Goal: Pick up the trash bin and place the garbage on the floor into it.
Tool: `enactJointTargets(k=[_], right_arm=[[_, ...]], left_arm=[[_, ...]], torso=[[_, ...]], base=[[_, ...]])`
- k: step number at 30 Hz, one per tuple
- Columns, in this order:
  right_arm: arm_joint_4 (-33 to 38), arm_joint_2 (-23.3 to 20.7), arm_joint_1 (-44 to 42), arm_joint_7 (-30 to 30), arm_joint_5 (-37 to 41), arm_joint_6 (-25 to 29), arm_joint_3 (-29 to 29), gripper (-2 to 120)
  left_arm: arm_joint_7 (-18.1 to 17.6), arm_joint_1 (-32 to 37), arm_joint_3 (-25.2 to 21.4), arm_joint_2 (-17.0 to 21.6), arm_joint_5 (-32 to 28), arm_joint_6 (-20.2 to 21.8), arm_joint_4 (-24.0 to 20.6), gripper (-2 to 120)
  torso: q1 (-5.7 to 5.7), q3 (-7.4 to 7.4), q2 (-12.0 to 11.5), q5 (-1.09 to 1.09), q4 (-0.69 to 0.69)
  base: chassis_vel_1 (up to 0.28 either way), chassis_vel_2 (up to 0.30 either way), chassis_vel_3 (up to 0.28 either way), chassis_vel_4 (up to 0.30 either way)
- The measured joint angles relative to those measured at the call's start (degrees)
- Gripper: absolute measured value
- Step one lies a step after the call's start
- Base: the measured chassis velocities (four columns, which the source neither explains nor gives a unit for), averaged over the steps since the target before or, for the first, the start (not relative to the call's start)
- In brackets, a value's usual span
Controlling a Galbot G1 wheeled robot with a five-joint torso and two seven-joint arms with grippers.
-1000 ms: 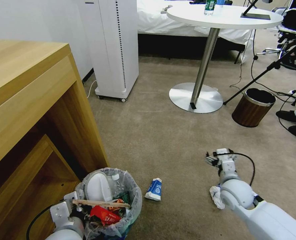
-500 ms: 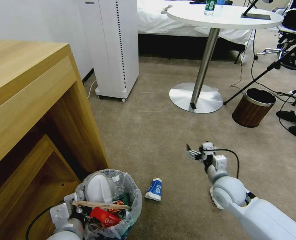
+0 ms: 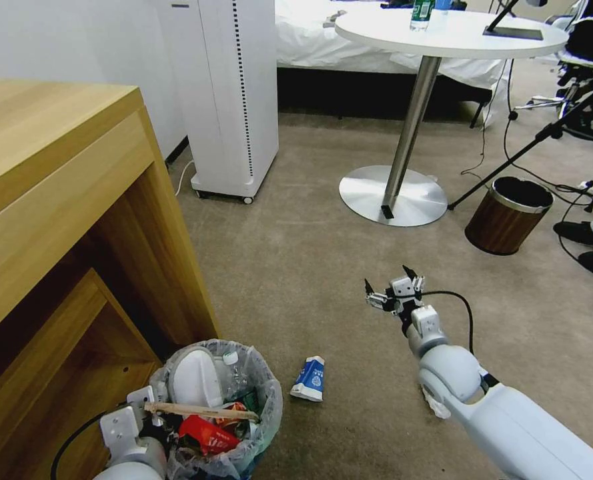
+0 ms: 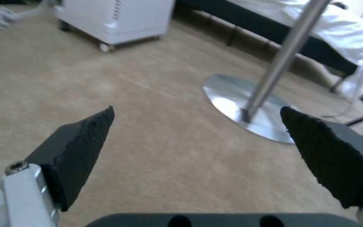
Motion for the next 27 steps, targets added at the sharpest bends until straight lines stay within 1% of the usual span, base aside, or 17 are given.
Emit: enactJointTargets(k=[2, 4, 6, 7, 9, 10, 11, 13, 14, 15, 18, 19, 21, 22, 24, 26, 27], right_arm=[[2.14, -0.2, -0.06, -2.53, 1.67, -1.21, -0.54, 100], [2.68, -0.15, 0.24, -2.53, 2.93, -2.08, -1.36, 100], [5.31, 0.5, 1.19, 2.81, 8.25, -8.2, -3.41, 100], [5.31, 0.5, 1.19, 2.81, 8.25, -8.2, -3.41, 100], [7.4, 1.45, 1.94, 5.09, 12.57, -12.23, -4.05, 100], [8.49, 2.06, 2.44, 4.74, 14.81, -14.06, -4.11, 100], [8.49, 2.06, 2.44, 4.74, 14.81, -14.06, -4.11, 100], [9.87, 2.75, 3.25, 3.07, 18.54, -18.3, -4.14, 100], [9.87, 2.75, 3.25, 3.07, 18.54, -18.3, -4.14, 100], [10.23, 2.97, 3.62, 2.64, 20.18, -20.31, -4.34, 100], [10.4, 3.2, 3.98, 2.04, 22.03, -21.75, -4.67, 100], [10.55, 3.44, 4.32, 2.0, 23.82, -23.17, -4.83, 100], [10.51, 4.08, 5.04, 4.17, 26.64, -25.32, -5.46, 100], [10.51, 4.08, 5.04, 4.17, 26.64, -25.32, -5.46, 100], [9.24, 4.67, 5.98, 6.75, 28.9, -28.04, -5.88, 100], [8.64, 4.7, 6.27, 6.71, 29.06, -28.51, -5.86, 100], [8.0, 4.75, 6.6, 6.27, 29.44, -29.96, -5.59, 100]], left_arm=[[-0.01, 0.02, -0.01, -0.23, 0.04, 0.0, 0.07, 0], [-0.01, 0.09, -0.05, -0.31, 0.04, 0.0, 0.08, 0], [0.08, 0.27, -0.35, -0.3, -0.13, 0.0, -0.15, 0], [0.08, 0.27, -0.35, -0.3, -0.13, 0.0, -0.15, 0], [0.17, 0.23, -0.63, -0.24, -0.5, 0.03, -0.45, 0], [0.24, 0.26, -0.71, -0.21, -0.78, 0.09, -0.58, 0], [0.24, 0.26, -0.71, -0.21, -0.78, 0.09, -0.58, 0], [0.44, 0.57, -0.65, -0.34, -0.8, 0.3, -0.68, 0], [0.44, 0.57, -0.65, -0.34, -0.8, 0.3, -0.68, 0], [0.48, 0.66, -0.46, -0.58, -0.55, 0.42, -0.63, 0], [0.56, 0.68, -0.18, -0.95, -0.19, 0.49, -0.43, 0], [0.61, 0.61, 0.0, -1.21, 0.06, 0.54, -0.29, 0], [0.63, 0.53, 0.19, -1.4, 0.36, 0.6, -0.15, 0], [0.63, 0.53, 0.19, -1.4, 0.36, 0.6, -0.15, 0], [0.65, 0.45, 0.3, -1.56, 0.63, 0.63, 0.08, 0], [0.64, 0.52, 0.32, -1.57, 0.73, 0.63, 0.13, 0], [0.64, 0.67, 0.33, -1.57, 0.82, 0.66, 0.17, 0]], torso=[[0.0, -0.01, 0.0, -0.01, 0.0], [0.0, 0.0, 0.0, -0.01, 0.0], [0.0, 0.0, 0.0, 0.01, 0.01], [0.0, 0.0, 0.0, 0.01, 0.01], [0.0, 0.0, 0.0, 0.01, 0.01], [0.0, 0.0, 0.0, 0.01, 0.01], [0.0, 0.0, 0.0, 0.01, 0.01], [0.0, 0.0, 0.0, 0.01, 0.01], [0.0, 0.0, 0.0, 0.01, 0.01], [0.0, 0.0, 0.0, 0.0, 0.01], [0.0, 0.0, 0.0, 0.0, 0.01], [0.0, -0.01, 0.0, 0.0, 0.01], [0.0, -0.01, 0.0, 0.0, 0.01], [0.0, -0.01, 0.0, 0.0, 0.01], [0.0, 0.0, 0.0, 0.0, 0.01], [0.0, 0.0, 0.0, 0.01, 0.01], [0.0, 0.0, 0.0, 0.01, 0.01]], base=[[0.0, 0.0, 0.0, 0.0], [0.0, 0.0, 0.0, 0.0], [0.0, 0.0, 0.0, 0.0], [0.0, 0.0, 0.0, 0.0], [0.0, 0.0, 0.0, 0.0], [0.0, 0.0, 0.0, 0.0], [0.0, 0.0, 0.0, 0.0], [0.0, 0.0, 0.0, 0.0], [0.0, 0.0, 0.0, 0.0], [0.0, 0.0, 0.0, 0.0], [0.0, 0.0, 0.0, 0.0], [0.0, 0.0, 0.0, 0.0], [0.0, 0.0, 0.0, 0.0], [0.0, 0.0, 0.0, 0.0], [0.0, 0.0, 0.0, 0.0], [0.0, 0.0, 0.0, 0.0], [0.0, 0.0, 0.0, 0.0]])
